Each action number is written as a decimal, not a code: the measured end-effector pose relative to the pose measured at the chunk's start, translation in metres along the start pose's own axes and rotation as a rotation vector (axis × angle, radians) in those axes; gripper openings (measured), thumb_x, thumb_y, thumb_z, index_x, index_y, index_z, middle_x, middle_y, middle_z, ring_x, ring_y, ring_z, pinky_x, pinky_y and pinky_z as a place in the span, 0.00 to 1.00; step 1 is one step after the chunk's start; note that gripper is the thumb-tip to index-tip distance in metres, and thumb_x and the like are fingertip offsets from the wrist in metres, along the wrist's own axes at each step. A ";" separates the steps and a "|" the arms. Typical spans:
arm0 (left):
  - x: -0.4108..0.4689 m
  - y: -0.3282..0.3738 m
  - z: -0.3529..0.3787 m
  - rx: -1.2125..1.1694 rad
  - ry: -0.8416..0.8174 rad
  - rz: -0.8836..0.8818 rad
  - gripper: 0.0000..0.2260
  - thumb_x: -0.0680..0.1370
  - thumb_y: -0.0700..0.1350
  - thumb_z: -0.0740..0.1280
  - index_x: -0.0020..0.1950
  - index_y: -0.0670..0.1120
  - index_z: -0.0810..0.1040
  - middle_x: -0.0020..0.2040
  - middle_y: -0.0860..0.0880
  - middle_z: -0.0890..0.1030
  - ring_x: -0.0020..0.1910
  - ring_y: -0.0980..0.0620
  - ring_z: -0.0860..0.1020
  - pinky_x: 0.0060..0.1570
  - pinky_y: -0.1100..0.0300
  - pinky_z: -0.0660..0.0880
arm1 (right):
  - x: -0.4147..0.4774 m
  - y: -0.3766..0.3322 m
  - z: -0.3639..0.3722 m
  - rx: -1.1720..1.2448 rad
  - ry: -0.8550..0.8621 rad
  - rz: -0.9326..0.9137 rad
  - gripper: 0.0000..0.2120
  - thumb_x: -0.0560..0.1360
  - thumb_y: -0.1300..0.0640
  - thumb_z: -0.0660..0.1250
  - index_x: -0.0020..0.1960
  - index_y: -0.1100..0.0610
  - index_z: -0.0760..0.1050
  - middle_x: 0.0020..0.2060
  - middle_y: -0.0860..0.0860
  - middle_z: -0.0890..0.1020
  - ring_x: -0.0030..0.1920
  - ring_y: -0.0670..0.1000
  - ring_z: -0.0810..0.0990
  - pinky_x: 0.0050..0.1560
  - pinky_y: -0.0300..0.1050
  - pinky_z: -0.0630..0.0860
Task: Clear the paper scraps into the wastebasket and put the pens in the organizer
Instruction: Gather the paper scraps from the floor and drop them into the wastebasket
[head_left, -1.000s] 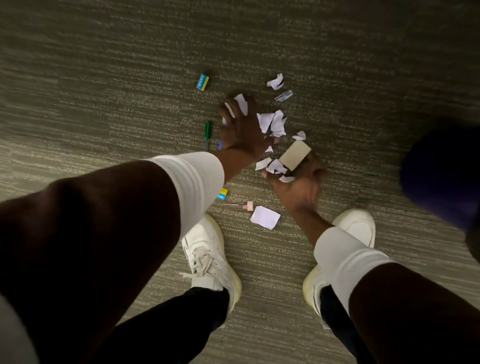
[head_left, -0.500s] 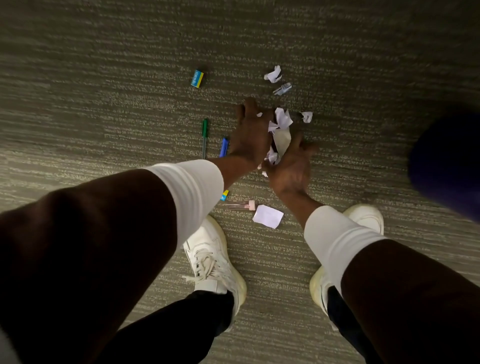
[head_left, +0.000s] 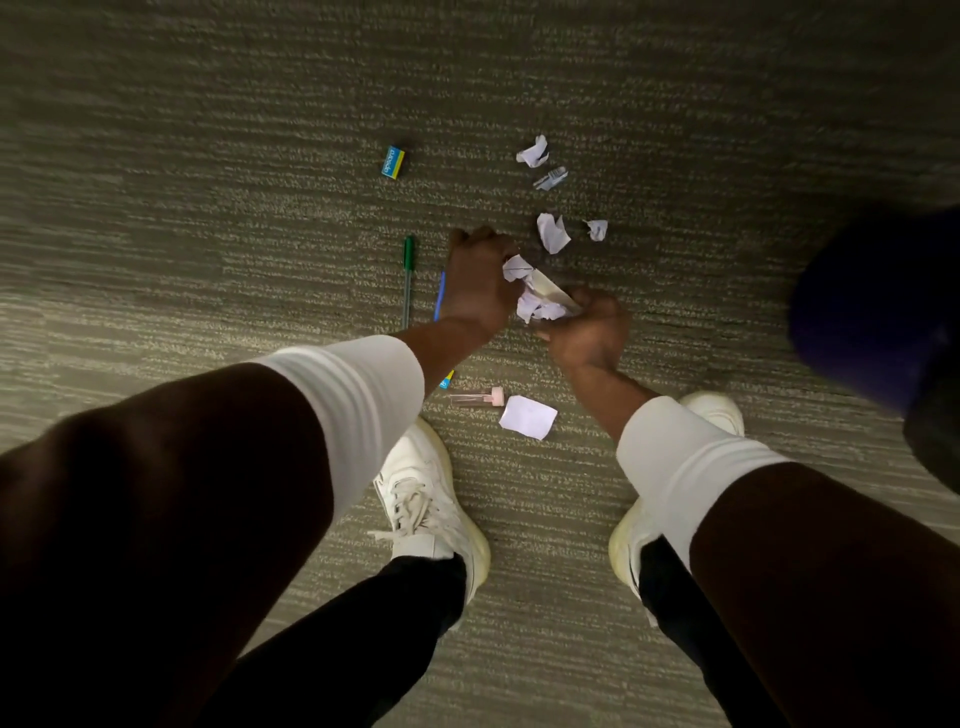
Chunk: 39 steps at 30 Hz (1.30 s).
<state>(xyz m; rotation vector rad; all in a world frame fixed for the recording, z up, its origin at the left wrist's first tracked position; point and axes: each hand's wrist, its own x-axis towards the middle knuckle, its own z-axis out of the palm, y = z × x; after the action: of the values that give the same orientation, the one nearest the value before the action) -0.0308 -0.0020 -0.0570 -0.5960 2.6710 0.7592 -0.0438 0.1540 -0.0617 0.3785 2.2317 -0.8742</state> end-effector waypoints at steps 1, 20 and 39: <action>-0.005 0.005 -0.005 -0.023 0.007 -0.016 0.05 0.67 0.43 0.73 0.42 0.45 0.84 0.43 0.42 0.84 0.44 0.38 0.80 0.48 0.54 0.63 | -0.006 -0.002 -0.005 0.020 0.010 0.005 0.15 0.68 0.58 0.82 0.54 0.55 0.86 0.50 0.51 0.88 0.50 0.51 0.86 0.53 0.42 0.82; -0.095 0.264 -0.115 -0.495 0.089 -0.205 0.10 0.69 0.46 0.80 0.47 0.45 0.87 0.42 0.49 0.87 0.43 0.46 0.84 0.49 0.49 0.81 | -0.156 -0.020 -0.299 0.409 0.311 0.011 0.10 0.72 0.63 0.79 0.52 0.62 0.86 0.42 0.56 0.89 0.37 0.52 0.89 0.39 0.46 0.87; -0.116 0.459 -0.088 -0.671 -0.261 0.049 0.27 0.74 0.53 0.79 0.67 0.43 0.76 0.62 0.45 0.81 0.61 0.48 0.79 0.50 0.61 0.73 | -0.142 0.055 -0.415 0.543 0.558 0.276 0.25 0.67 0.58 0.77 0.63 0.56 0.77 0.55 0.59 0.85 0.49 0.55 0.88 0.44 0.56 0.88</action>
<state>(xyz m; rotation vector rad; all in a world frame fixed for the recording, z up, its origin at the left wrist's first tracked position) -0.1582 0.3405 0.2567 -0.5274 2.1671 1.6425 -0.1256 0.4758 0.2304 1.2850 2.3008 -1.3347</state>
